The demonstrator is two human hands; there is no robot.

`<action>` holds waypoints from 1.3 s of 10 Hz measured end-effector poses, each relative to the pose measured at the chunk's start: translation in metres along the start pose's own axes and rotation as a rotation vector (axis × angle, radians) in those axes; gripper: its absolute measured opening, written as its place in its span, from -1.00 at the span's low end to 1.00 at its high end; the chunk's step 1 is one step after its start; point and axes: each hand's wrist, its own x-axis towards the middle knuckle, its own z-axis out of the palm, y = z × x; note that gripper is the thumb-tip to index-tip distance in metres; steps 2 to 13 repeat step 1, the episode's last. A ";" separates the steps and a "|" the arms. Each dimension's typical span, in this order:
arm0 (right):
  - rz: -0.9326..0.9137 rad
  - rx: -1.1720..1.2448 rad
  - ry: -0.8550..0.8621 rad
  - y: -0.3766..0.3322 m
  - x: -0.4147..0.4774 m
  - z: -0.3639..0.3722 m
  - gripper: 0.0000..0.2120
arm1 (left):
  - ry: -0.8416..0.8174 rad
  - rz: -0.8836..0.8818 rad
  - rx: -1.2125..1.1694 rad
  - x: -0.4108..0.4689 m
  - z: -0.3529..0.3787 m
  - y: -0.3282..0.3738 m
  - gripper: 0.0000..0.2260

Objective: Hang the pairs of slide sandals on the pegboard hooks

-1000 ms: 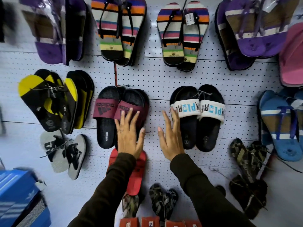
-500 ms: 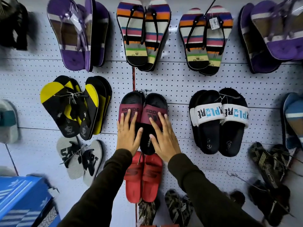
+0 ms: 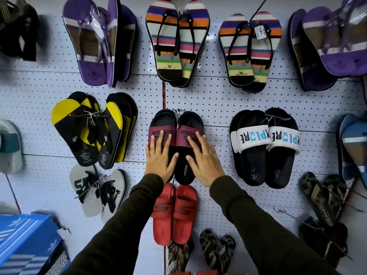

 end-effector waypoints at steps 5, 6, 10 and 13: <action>0.029 0.215 0.217 0.002 -0.005 -0.046 -0.49 | 0.072 0.019 -0.055 0.000 -0.005 0.012 -0.40; 0.029 0.215 0.217 0.002 -0.005 -0.046 -0.49 | 0.072 0.019 -0.055 0.000 -0.005 0.012 -0.40; 0.029 0.215 0.217 0.002 -0.005 -0.046 -0.49 | 0.072 0.019 -0.055 0.000 -0.005 0.012 -0.40; 0.029 0.215 0.217 0.002 -0.005 -0.046 -0.49 | 0.072 0.019 -0.055 0.000 -0.005 0.012 -0.40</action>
